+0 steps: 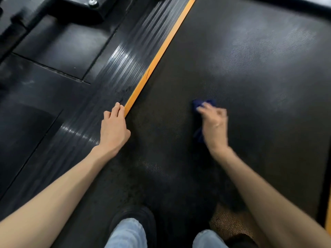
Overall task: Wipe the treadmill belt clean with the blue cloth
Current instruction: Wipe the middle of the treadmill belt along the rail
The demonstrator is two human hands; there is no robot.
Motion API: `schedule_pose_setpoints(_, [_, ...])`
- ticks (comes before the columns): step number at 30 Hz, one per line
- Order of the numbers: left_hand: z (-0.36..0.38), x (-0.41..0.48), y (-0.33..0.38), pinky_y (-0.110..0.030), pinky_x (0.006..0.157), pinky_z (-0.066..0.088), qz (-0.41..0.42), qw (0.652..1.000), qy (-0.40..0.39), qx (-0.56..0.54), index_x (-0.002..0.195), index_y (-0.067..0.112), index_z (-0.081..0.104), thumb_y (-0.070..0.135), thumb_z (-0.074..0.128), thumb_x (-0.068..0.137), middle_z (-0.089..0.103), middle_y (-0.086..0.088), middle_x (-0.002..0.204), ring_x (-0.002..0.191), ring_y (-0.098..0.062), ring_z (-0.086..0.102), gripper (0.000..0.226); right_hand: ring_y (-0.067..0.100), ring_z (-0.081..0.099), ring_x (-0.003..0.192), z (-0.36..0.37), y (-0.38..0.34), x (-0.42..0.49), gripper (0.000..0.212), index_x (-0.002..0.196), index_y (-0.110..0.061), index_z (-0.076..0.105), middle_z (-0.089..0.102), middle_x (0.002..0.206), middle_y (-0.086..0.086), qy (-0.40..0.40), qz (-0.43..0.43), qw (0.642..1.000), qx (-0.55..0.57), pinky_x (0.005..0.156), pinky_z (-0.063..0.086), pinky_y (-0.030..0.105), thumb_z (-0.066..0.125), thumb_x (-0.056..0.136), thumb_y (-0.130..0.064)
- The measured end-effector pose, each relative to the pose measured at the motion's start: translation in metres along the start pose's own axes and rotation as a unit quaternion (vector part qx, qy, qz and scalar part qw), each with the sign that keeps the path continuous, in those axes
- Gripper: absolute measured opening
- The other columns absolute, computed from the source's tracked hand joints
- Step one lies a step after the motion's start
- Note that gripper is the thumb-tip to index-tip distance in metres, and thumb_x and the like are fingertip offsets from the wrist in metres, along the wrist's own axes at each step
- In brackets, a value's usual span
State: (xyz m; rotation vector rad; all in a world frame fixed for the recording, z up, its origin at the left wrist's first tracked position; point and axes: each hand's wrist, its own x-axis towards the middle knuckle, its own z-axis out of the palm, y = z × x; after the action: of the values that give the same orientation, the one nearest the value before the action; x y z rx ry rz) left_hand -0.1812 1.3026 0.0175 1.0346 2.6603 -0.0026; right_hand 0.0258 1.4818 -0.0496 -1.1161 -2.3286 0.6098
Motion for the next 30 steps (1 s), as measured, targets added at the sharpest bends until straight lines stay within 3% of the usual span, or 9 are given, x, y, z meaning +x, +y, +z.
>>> schedule_pose_setpoints(4, [0.003,-0.002,0.004,-0.043,0.096,0.038,0.001,0.999,0.000,0.039,0.144,0.003,0.020,0.004,0.060,0.079,0.013,-0.013,0.155,0.124,-0.039,0.032,0.076,0.020,0.050,0.109,0.027,-0.056,-0.095,0.033,0.114,-0.016,0.067,0.061,0.126,0.001,-0.174,-0.314,0.933,0.019,0.095,0.035,0.032,0.044,0.090,-0.019])
schedule_pose_setpoints(6, [0.002,-0.001,-0.001,-0.042,0.094,0.039,0.017,0.999,-0.005,0.047,0.145,0.003,0.018,0.003,0.059,0.080,0.012,-0.012,0.155,0.123,-0.039,0.032,0.077,0.017,0.046,0.112,0.018,-0.034,-0.086,0.037,0.119,-0.016,0.064,0.060,0.129,0.001,-0.181,-0.379,0.907,-0.020,0.096,0.034,0.029,0.038,0.094,-0.023])
schedule_pose_setpoints(13, [-0.001,-0.002,-0.012,-0.039,0.094,0.037,0.045,0.999,-0.014,-0.004,0.147,0.005,0.018,-0.005,0.052,0.079,0.011,-0.008,0.156,0.118,-0.035,0.031,0.076,0.028,0.054,0.085,0.004,-0.025,-0.043,0.034,0.114,-0.009,0.066,0.065,0.118,0.008,-0.036,-0.072,0.992,-0.092,0.074,0.047,0.036,0.054,0.082,-0.003])
schedule_pose_setpoints(18, [0.001,-0.003,-0.007,-0.038,0.095,0.038,0.029,1.000,-0.008,0.002,0.147,0.007,0.016,-0.002,0.054,0.081,0.009,-0.007,0.157,0.123,-0.035,0.030,0.077,0.020,0.048,0.100,0.008,-0.040,-0.104,0.039,0.122,-0.015,0.063,0.059,0.129,0.005,-0.177,-0.369,0.910,-0.066,0.088,0.039,0.031,0.049,0.086,-0.011])
schedule_pose_setpoints(20, [0.000,-0.003,-0.010,-0.038,0.097,0.038,0.036,0.999,-0.019,-0.008,0.148,0.008,0.014,-0.004,0.052,0.081,0.006,-0.005,0.157,0.125,-0.034,0.028,0.078,0.023,0.050,0.106,0.006,-0.021,-0.071,0.038,0.122,-0.013,0.063,0.059,0.129,0.008,-0.164,-0.392,0.902,-0.082,0.094,0.034,0.030,0.041,0.091,-0.017])
schedule_pose_setpoints(23, [-0.004,-0.001,-0.015,-0.035,0.099,0.038,0.043,0.998,-0.043,-0.023,0.150,0.011,0.010,-0.006,0.049,0.082,0.003,-0.002,0.158,0.127,-0.031,0.024,0.080,0.029,0.048,0.104,0.004,-0.003,0.005,0.035,0.121,-0.008,0.062,0.058,0.128,0.014,-0.049,-0.173,0.980,-0.086,0.092,0.029,0.031,0.042,0.093,-0.012])
schedule_pose_setpoints(26, [-0.008,0.000,-0.017,-0.033,0.098,0.037,0.047,0.996,-0.063,-0.039,0.150,0.013,0.009,-0.009,0.046,0.082,0.002,-0.001,0.158,0.125,-0.029,0.024,0.080,0.029,0.047,0.084,0.021,-0.032,0.036,0.024,0.110,-0.004,0.064,0.064,0.108,0.017,0.009,0.042,0.996,-0.075,0.082,0.037,0.037,0.049,0.092,-0.002])
schedule_pose_setpoints(28, [-0.008,0.002,-0.019,-0.033,0.094,0.038,0.050,0.996,-0.059,-0.043,0.149,0.013,0.011,-0.010,0.045,0.080,0.004,-0.001,0.158,0.121,-0.029,0.025,0.081,0.031,0.056,0.073,0.050,-0.071,0.002,0.026,0.100,-0.007,0.065,0.064,0.095,0.017,-0.032,-0.064,0.995,-0.074,0.080,0.038,0.042,0.054,0.080,0.003])
schedule_pose_setpoints(30, [-0.007,0.003,-0.021,-0.033,0.095,0.036,0.053,0.996,-0.053,-0.040,0.149,0.012,0.013,-0.010,0.044,0.078,0.006,-0.002,0.158,0.118,-0.029,0.028,0.081,0.029,0.060,0.079,0.067,-0.103,-0.057,0.036,0.109,-0.010,0.066,0.065,0.111,0.016,-0.138,-0.237,0.959,-0.076,0.085,0.035,0.039,0.058,0.075,0.000])
